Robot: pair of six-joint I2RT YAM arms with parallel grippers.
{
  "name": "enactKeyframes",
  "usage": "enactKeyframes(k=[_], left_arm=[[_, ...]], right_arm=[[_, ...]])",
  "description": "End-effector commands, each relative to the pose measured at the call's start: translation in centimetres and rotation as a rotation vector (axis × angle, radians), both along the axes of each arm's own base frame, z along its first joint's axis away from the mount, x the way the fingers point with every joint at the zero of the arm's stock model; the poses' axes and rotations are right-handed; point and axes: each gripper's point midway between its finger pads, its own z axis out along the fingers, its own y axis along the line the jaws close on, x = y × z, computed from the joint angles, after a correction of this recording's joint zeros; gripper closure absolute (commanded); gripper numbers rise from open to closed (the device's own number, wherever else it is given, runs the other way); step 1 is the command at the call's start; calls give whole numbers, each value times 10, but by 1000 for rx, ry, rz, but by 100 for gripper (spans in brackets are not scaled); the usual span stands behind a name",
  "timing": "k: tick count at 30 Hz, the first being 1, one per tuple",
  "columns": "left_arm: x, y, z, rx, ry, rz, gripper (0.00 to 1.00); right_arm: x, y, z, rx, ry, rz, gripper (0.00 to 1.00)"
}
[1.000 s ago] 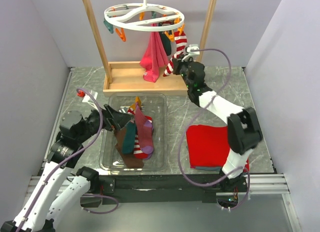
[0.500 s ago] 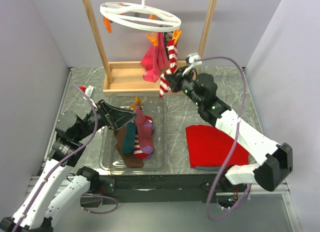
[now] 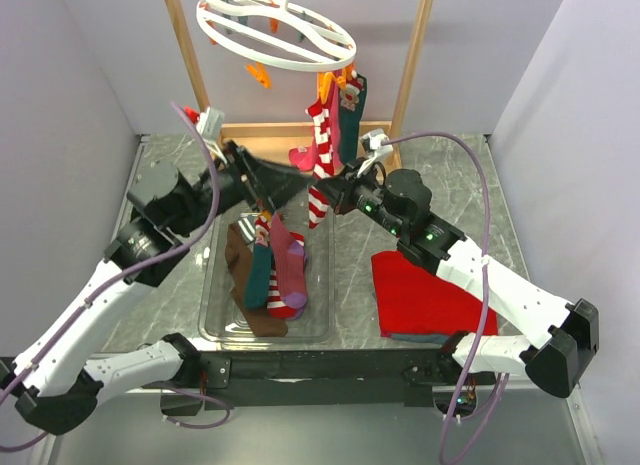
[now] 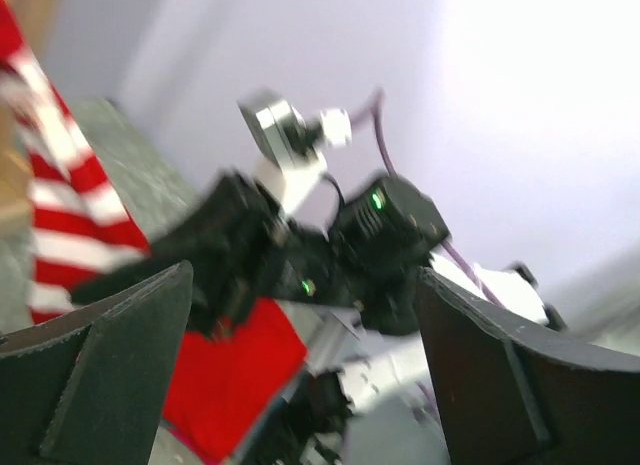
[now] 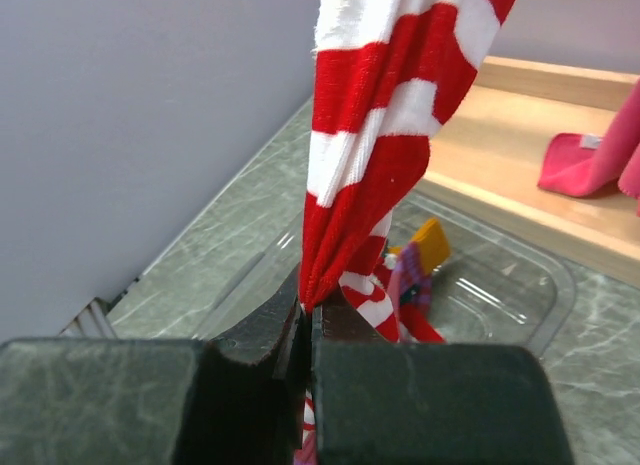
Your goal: Remove the socks clipped to the hanger
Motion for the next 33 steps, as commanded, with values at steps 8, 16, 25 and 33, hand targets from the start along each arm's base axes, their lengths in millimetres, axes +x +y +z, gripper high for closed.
enactKeyframes(k=[8,16,25,33], left_arm=[[92,-4,-12,83,8,326,3],[142,-15,-33,62,111,307,5],[147,-22,-47,-54,140,124,35],[135,-40,-44,-110,129,-27,50]], right_arm=[[-21,14,-4,19,31,90,95],[-18,18,4,12,12,100,93],[-20,18,-1,-8,17,116,91],[-21,24,1,-15,22,141,88]])
